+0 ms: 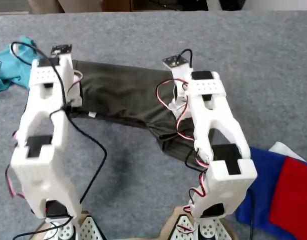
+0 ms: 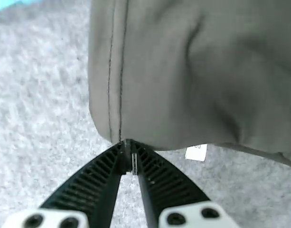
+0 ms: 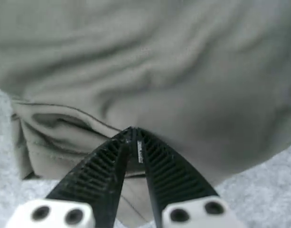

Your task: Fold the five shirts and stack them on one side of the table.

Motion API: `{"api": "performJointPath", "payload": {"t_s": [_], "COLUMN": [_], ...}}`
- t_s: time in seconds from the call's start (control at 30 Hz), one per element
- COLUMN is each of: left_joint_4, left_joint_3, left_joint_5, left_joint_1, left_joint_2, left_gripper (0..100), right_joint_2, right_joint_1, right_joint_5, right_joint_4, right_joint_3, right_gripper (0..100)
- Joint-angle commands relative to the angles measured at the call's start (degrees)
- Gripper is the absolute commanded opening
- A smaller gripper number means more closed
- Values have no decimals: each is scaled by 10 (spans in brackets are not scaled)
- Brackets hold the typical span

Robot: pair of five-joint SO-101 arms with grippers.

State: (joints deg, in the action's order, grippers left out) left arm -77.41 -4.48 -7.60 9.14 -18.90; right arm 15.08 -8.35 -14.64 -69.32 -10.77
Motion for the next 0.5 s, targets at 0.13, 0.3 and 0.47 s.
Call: {"api": "performJointPath", "payload": {"t_s": [0.13,0.3,0.47], "left_joint_4": [225,248,297], "left_joint_3": [384,482,534], "left_joint_5": [0,0,0], "left_joint_1": [1,1,2], "left_joint_2": [262,318,320], "left_gripper": [19,19,19], "right_joint_2": [-27,-85,-175], "right_joint_1": [11,14,15], "right_joint_5": [10,7,6], "right_joint_4": [23,14,45], "right_joint_3": [-17,-64,-124], "right_gripper": [5,5,5]}}
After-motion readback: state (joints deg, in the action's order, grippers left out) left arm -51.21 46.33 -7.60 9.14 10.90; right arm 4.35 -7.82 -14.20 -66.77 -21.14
